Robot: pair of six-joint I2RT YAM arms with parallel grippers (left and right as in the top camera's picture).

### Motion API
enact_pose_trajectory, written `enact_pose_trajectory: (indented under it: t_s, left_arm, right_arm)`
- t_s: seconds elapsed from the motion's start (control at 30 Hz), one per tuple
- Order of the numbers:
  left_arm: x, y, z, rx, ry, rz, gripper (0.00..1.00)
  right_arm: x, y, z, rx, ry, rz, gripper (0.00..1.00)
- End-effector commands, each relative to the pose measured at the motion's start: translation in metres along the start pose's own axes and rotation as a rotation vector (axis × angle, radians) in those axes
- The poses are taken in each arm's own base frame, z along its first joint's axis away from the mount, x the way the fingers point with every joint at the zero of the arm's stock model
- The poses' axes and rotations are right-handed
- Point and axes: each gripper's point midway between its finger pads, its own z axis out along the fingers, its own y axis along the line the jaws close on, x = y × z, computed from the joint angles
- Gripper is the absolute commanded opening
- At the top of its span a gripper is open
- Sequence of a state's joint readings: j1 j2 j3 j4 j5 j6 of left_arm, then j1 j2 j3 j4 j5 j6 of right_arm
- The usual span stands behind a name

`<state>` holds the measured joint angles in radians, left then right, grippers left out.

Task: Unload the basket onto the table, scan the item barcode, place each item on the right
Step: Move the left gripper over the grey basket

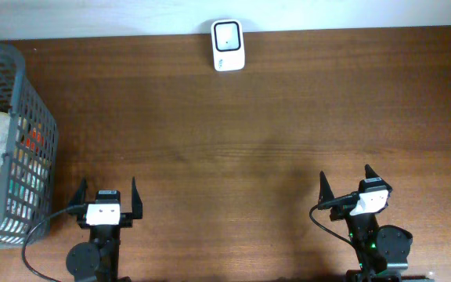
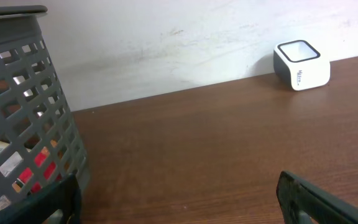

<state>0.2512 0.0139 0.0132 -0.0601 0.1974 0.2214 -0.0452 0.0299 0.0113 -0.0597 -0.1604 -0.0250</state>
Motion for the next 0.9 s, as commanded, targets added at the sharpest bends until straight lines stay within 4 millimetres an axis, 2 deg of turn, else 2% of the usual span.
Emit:
enact_pose_trajectory:
  t_s: [0.0, 0.03, 0.1, 0.13, 0.2, 0.23, 0.27, 0.37, 0.6, 0.7, 0.8, 0.87]
  left_arm:
    - [-0.006, 0.005, 0.0, -0.023, -0.028, 0.022, 0.99]
    - [0.003, 0.003, 0.0, -0.015, 0.008, 0.015, 0.99]
    - [0.001, 0.003, 0.0, -0.017, 0.003, 0.016, 0.99]
    - [-0.005, 0.006, 0.0, -0.031, -0.021, 0.021, 0.99]
    - [-0.031, 0.011, -0.002, -0.054, -0.129, 0.042, 0.99]
    - [-0.035, 0.012, -0.003, -0.057, -0.144, 0.045, 0.99]
    - [-0.031, 0.011, -0.002, -0.052, -0.128, 0.041, 0.99]
    - [0.003, 0.001, 0.0, -0.006, 0.011, 0.014, 0.99]
    - [0.005, 0.001, 0.001, -0.005, 0.015, 0.013, 0.99]
    - [0.011, 0.0, 0.002, 0.002, 0.044, 0.006, 0.99]
    - [0.019, -0.002, 0.004, 0.006, 0.079, -0.1, 0.99]
    - [0.009, 0.001, 0.003, -0.001, 0.056, -0.182, 0.99]
  right_arm:
    - [0.003, 0.001, 0.0, -0.007, 0.005, 0.012, 0.99]
    - [0.003, 0.001, 0.0, -0.008, 0.005, 0.012, 0.99]
    - [0.003, 0.001, 0.0, -0.008, 0.005, 0.012, 0.99]
    - [0.003, 0.001, 0.0, -0.008, 0.005, 0.012, 0.99]
    - [0.003, 0.001, 0.0, -0.008, 0.005, 0.012, 0.99]
    - [0.003, 0.001, 0.0, -0.008, 0.005, 0.012, 0.99]
    - [0.003, 0.001, 0.0, -0.008, 0.005, 0.012, 0.99]
    - [0.003, 0.001, 0.0, -0.008, 0.005, 0.012, 0.99]
    - [0.003, 0.001, 0.0, -0.008, 0.005, 0.012, 0.99]
    - [0.003, 0.001, 0.0, -0.008, 0.005, 0.012, 0.99]
    - [0.003, 0.001, 0.0, -0.008, 0.005, 0.012, 0.99]
    - [0.003, 0.001, 0.0, -0.008, 0.005, 0.012, 0.99]
